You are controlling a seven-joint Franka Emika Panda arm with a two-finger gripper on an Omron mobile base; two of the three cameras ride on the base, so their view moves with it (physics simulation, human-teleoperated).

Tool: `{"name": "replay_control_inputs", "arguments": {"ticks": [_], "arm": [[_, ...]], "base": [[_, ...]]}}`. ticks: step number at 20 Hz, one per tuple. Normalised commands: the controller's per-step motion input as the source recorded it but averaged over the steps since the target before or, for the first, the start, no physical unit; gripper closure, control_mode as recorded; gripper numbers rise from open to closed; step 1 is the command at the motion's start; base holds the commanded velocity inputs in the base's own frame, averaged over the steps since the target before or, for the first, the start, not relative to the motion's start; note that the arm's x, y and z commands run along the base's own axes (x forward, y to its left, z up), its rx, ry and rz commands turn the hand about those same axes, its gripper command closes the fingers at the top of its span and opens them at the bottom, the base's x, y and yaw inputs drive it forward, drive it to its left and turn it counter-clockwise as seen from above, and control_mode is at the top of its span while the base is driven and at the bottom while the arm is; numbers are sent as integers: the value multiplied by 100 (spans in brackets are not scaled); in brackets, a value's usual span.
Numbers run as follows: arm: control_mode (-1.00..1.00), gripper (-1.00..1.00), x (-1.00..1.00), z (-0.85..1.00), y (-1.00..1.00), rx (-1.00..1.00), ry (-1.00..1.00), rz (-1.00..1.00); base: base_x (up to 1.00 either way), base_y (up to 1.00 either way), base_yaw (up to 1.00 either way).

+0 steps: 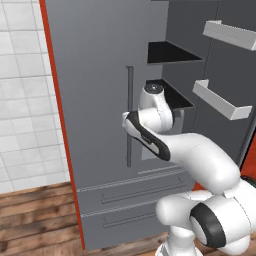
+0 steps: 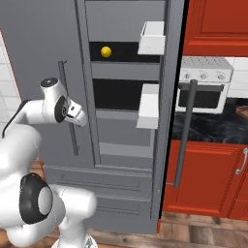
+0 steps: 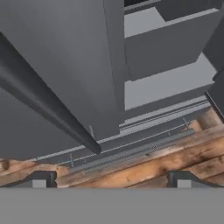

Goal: Retrieve a lemon from the fridge and place it on the cutting board with the fish.

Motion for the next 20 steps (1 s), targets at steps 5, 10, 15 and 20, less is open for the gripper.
{"name": "replay_control_inputs", "arguments": {"ticks": [5,10,15,20], "arm": [[-100,-100,3,13,-1,0,1,20],[-100,-100,8,0,4,-3,-3,0],[-100,-100,19,0,23,-7,-4,0],[-100,-100,38,0,25,-1,0,5]], "base": [[0,0,0],[0,0,0],[0,0,0],[0,0,0]]}}
